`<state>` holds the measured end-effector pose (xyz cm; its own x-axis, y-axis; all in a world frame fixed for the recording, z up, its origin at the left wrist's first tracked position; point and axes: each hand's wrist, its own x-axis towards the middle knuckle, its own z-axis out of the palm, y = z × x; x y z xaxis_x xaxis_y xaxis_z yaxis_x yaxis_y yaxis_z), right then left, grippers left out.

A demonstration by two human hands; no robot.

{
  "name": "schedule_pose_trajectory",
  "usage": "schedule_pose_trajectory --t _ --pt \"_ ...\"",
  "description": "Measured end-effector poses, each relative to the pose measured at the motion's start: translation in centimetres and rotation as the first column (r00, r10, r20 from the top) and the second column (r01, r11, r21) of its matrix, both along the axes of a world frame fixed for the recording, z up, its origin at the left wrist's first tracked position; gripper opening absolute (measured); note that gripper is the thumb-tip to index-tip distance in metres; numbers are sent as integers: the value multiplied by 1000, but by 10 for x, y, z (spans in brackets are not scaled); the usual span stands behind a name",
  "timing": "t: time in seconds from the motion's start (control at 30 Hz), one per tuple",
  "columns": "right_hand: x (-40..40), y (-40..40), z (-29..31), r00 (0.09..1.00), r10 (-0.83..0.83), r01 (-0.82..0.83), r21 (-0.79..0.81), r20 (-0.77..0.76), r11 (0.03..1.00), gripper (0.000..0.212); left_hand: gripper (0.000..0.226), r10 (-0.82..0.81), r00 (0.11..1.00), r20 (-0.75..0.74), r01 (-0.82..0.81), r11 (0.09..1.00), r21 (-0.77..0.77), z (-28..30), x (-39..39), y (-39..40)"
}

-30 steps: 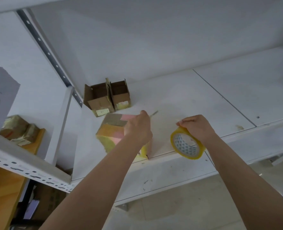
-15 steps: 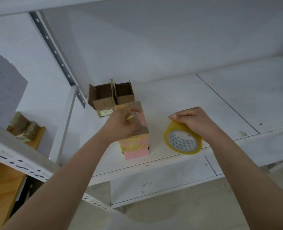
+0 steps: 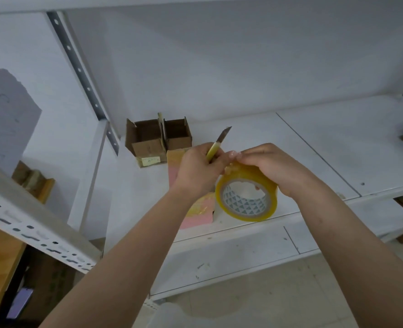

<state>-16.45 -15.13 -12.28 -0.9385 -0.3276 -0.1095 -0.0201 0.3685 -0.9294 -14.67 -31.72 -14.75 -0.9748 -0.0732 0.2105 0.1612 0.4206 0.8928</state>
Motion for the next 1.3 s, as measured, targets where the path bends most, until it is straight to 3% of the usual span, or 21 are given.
schedule_pose_trajectory --t 0.07,0.2,0.3,0.37,0.43,0.5,0.73,0.83,1.17,1.3 --pt "-1 0 0 998 12 -9 -56 56 998 16 31 49 998 -31 -49 999 -9 2 3 -10" --pt "-4 5 -1 987 114 -92 -190 110 977 58 36 173 984 -50 -174 985 -18 -4 13 -35" --pt "-15 14 -3 990 111 -95 -173 85 980 68 29 290 957 24 -291 956 46 -18 24 -63" --pt "-22 22 -10 999 44 -44 -5 23 999 58 23 384 921 60 -388 919 73 -30 36 -88" --pt "-26 29 -22 998 40 -29 239 -39 971 38 30 424 902 77 -424 906 -16 -45 50 -102" --pt "-29 30 -34 997 51 -31 338 -52 941 30 36 435 897 74 -430 900 -72 -60 59 -101" --pt "-45 22 -51 992 42 16 457 -117 889 27 39 495 868 38 -487 865 -120 -74 57 -99" --pt "-49 20 -58 991 44 25 512 -123 859 35 39 492 868 66 -484 868 -109 -84 55 -98" --pt "-41 -16 -102 985 117 -8 655 -124 756 33 41 367 855 367 -470 846 250 -120 50 -69" --pt "-38 -28 -104 984 134 -23 667 -115 745 22 51 343 850 399 -468 839 276 -124 49 -65"
